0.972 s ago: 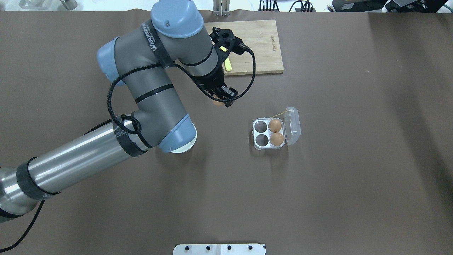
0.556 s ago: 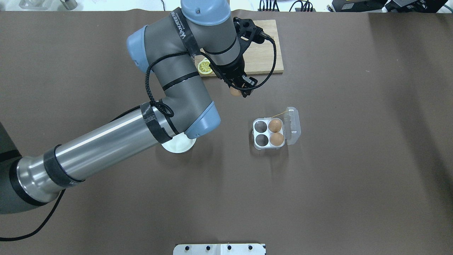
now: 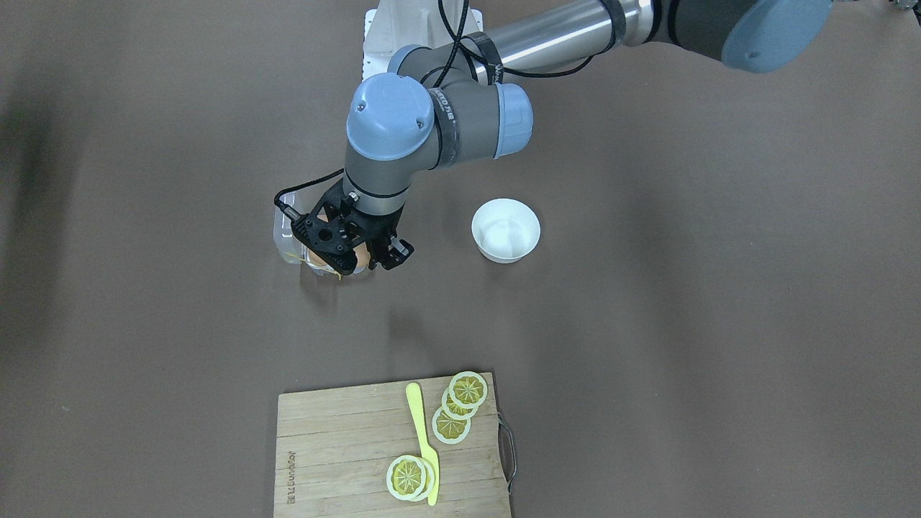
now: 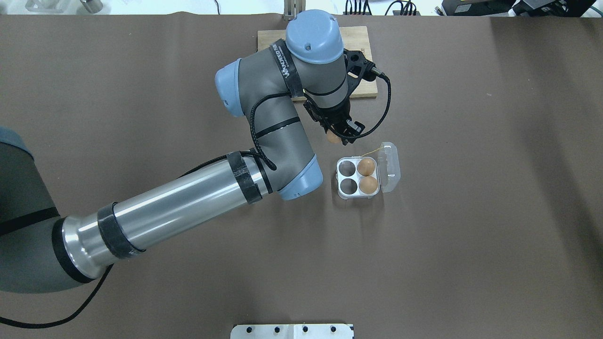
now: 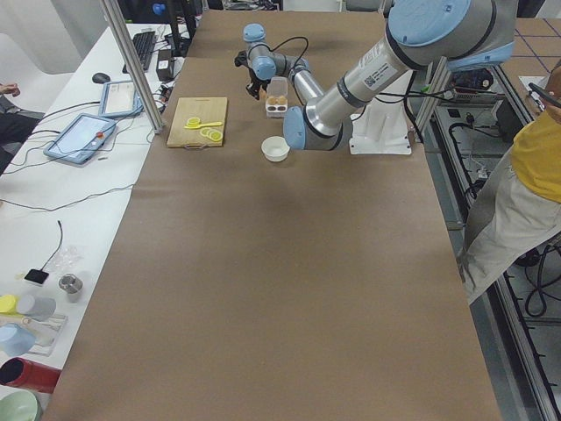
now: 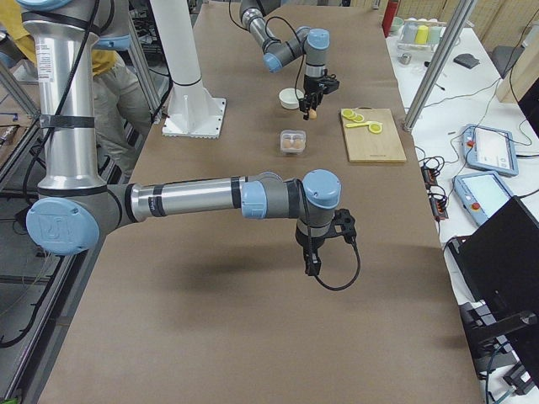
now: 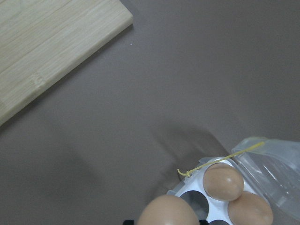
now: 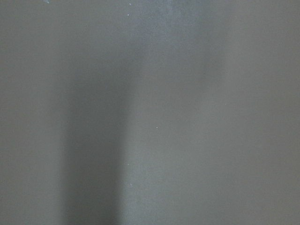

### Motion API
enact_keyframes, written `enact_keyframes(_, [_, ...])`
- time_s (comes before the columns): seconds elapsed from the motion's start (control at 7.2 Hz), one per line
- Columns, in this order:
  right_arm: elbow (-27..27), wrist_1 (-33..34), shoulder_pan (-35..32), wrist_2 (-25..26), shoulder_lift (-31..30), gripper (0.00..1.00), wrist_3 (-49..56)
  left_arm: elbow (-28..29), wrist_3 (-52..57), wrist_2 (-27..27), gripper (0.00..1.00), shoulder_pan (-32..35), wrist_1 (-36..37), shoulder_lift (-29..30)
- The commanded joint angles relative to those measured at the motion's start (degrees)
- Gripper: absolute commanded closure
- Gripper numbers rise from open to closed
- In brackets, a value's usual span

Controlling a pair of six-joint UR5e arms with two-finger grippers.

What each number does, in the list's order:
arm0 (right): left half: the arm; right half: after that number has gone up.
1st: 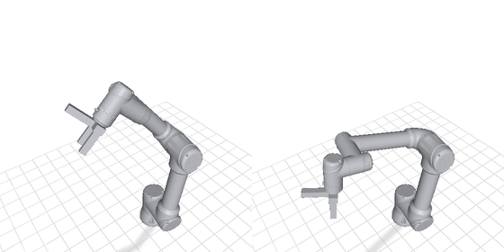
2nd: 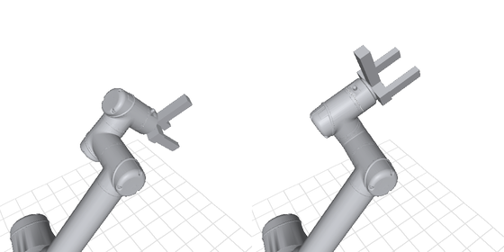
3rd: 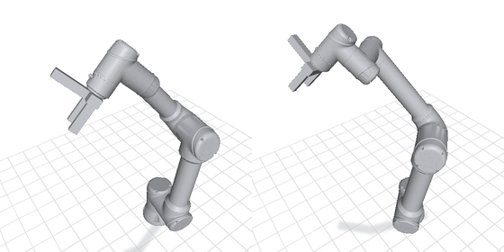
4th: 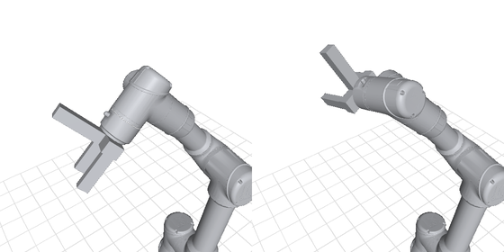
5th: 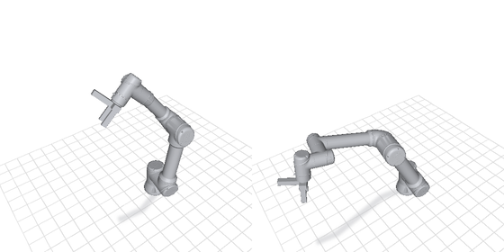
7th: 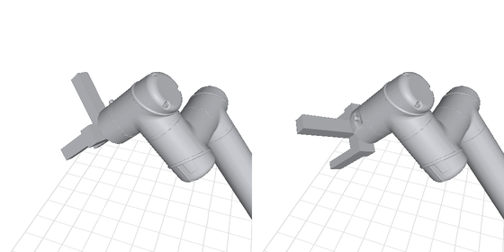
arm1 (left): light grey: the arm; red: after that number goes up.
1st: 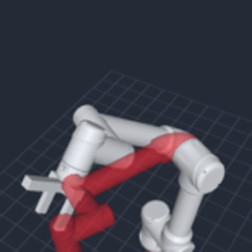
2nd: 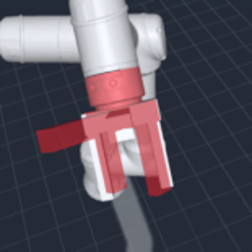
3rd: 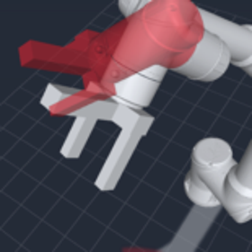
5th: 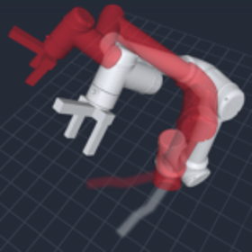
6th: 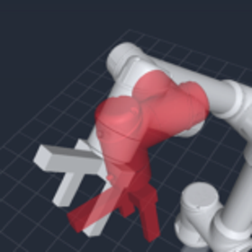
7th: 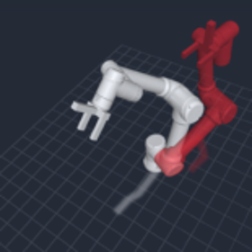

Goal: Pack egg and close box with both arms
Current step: 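Lift the egg with the left gripper and carry it over the egg box, then lower the egg into the empty slot and open the left gripper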

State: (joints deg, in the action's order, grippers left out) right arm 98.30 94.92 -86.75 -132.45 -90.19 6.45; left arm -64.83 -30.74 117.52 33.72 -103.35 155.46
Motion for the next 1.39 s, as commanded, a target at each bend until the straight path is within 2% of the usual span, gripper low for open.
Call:
enact_keyframes(0.0, [-0.04, 0.0, 0.0, 0.26, 0.1, 0.0, -0.03, 0.23, -0.02, -1.58, 0.78, -2.94, -0.09, 0.02])
enact_keyframes(0.42, [-0.04, 0.0, 0.0, 0.61, 0.02, 0.0, 0.06, 0.32, -0.02, -3.43, 0.78, -4.8, -0.09, 0.28])
enact_keyframes(1.25, [-0.04, 0.0, 0.0, 0.7, -0.07, 0.0, 0.14, 4.45, -0.02, -4.67, 0.78, -5.07, -2.64, 1.34])
